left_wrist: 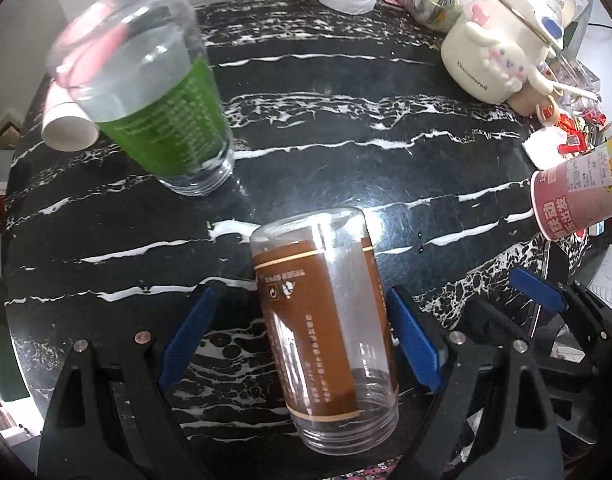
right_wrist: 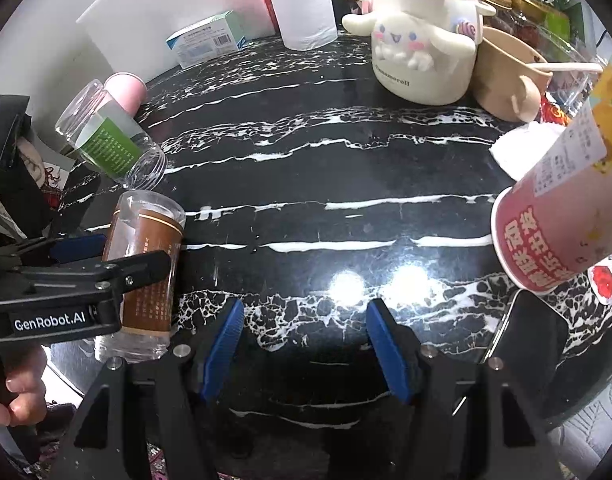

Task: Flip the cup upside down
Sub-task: 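Rotate the held brown-labeled cup with the left tool to stand it upright, then lower the cup onto the table beside the green-labeled cup and open the left tool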

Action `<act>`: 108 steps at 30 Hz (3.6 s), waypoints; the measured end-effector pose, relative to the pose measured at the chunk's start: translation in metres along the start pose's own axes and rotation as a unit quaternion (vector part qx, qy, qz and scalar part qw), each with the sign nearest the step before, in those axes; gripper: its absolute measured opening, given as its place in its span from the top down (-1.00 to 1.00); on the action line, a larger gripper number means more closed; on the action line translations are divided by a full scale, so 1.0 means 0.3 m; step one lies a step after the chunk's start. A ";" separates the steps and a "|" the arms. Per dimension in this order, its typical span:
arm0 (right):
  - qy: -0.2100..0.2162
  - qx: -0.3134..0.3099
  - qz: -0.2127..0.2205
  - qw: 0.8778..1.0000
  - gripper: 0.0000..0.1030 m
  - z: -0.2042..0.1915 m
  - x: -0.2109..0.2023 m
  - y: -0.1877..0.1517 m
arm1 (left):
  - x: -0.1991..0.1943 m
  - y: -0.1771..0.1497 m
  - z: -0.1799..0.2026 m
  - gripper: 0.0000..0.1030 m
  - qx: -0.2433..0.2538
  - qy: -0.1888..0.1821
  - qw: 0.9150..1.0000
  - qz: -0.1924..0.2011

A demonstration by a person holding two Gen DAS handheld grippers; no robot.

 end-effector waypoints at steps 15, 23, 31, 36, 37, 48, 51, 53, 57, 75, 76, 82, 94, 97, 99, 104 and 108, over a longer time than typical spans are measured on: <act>0.010 0.003 -0.011 1.000 -0.25 -0.005 0.042 0.030 | 0.071 0.046 0.009 -0.68 0.005 -0.004 1.000 -0.020; 0.011 0.003 -0.011 1.000 -0.25 -0.004 0.044 0.034 | 0.115 0.039 0.021 -0.66 0.026 0.003 0.998 -0.053; 0.014 0.004 -0.011 1.000 -0.25 0.001 0.041 0.037 | 0.086 0.036 0.057 -0.18 0.039 -0.018 0.999 -0.021; 0.015 0.005 -0.009 1.000 -0.25 0.010 0.032 0.031 | 0.028 0.035 0.067 -0.17 0.051 -0.022 0.998 0.012; 0.016 0.006 -0.009 1.000 -0.25 0.011 0.031 0.031 | 0.006 0.035 0.076 -0.17 0.053 -0.023 0.998 0.018; 0.021 0.008 -0.001 1.000 -0.25 0.015 0.008 0.024 | -0.195 0.094 0.114 -0.13 0.081 -0.012 0.990 0.112; 0.020 0.009 -0.002 1.000 -0.25 0.019 0.011 0.025 | -0.255 0.127 0.122 -0.13 0.084 -0.005 0.985 0.153; 0.020 0.011 -0.003 1.000 -0.25 0.022 0.016 0.027 | -0.294 0.159 0.128 -0.13 0.080 -0.002 0.977 0.195; 0.019 0.016 -0.003 1.000 -0.25 0.027 0.022 0.033 | -0.322 0.218 0.146 -0.13 0.081 0.000 0.968 0.237; 0.017 0.020 -0.003 1.000 -0.25 0.025 0.046 0.061 | -0.137 0.288 0.171 -0.13 0.075 -0.019 0.981 0.179; 0.017 0.019 -0.002 1.000 -0.25 0.026 0.044 0.062 | -0.130 0.289 0.170 -0.13 0.074 -0.015 0.982 0.175; 0.016 0.020 0.002 1.000 -0.25 0.026 0.039 0.070 | -0.119 0.297 0.170 -0.14 0.076 0.012 0.983 0.167; 0.014 0.018 0.007 1.000 -0.25 0.029 0.024 0.070 | -0.112 0.302 0.171 -0.26 0.078 0.032 0.985 0.148; 0.014 0.018 0.011 1.000 -0.24 0.035 0.009 0.063 | -0.119 0.306 0.157 -0.33 0.064 0.024 0.986 0.149; 0.013 0.020 0.011 1.000 -0.25 0.039 0.005 0.061 | -0.128 0.306 0.149 -0.36 0.055 0.016 0.987 0.150; 0.011 0.019 0.016 1.000 -0.25 0.042 -0.020 0.052 | -0.166 0.298 0.144 -0.42 0.055 0.017 0.986 0.157; 0.007 0.016 0.022 1.000 -0.25 0.034 -0.048 0.048 | -0.212 0.292 0.147 -0.46 0.064 0.024 0.983 0.168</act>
Point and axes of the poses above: each gripper's, at about its wrist camera, not at the fingertips, and x roughly the way its jaws point, z to its right, y to its top, the point moved 8 cm from there along x, roughly the way its jaws point, and after that the axes turned 4 degrees about -z, right-handed, at the moved point
